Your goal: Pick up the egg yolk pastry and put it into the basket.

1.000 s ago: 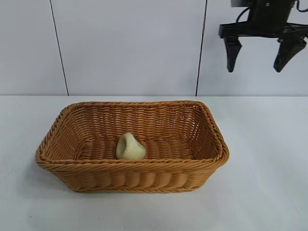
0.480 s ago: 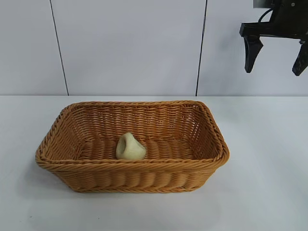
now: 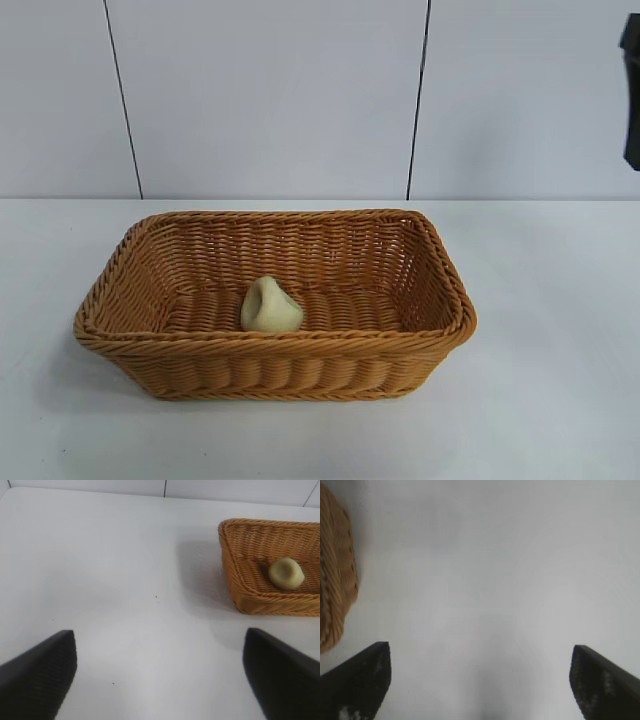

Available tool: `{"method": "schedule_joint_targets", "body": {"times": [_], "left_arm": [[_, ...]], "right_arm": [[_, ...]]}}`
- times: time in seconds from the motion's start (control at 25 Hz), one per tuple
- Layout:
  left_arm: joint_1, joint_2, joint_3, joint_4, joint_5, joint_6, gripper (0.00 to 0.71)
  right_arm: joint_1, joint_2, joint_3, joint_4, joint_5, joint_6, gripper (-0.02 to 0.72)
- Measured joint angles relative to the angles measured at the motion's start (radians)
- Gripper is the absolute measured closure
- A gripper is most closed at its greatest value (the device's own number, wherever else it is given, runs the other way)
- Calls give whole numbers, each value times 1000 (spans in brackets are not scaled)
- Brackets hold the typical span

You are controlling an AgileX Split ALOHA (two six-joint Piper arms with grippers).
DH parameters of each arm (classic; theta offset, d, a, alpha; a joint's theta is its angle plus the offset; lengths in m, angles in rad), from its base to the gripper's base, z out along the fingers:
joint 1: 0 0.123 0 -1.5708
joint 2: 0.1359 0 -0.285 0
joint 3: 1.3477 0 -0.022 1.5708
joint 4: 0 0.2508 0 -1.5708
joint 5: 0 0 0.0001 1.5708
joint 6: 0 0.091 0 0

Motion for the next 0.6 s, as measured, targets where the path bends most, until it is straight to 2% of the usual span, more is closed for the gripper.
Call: {"method": "schedule_joint_targets", "body": {"times": [0.28, 0.44, 0.6], "left_arm": [[0, 0, 0, 0, 0, 0, 63], [0, 0, 0, 0, 0, 0, 63], [0, 0, 0, 0, 0, 0, 63]], "right_arm": [[0, -471, 242, 20, -82, -94, 8], [0, -674, 281, 48, -138, -103, 8], [0, -789, 284, 57, -141, -107, 8]]}}
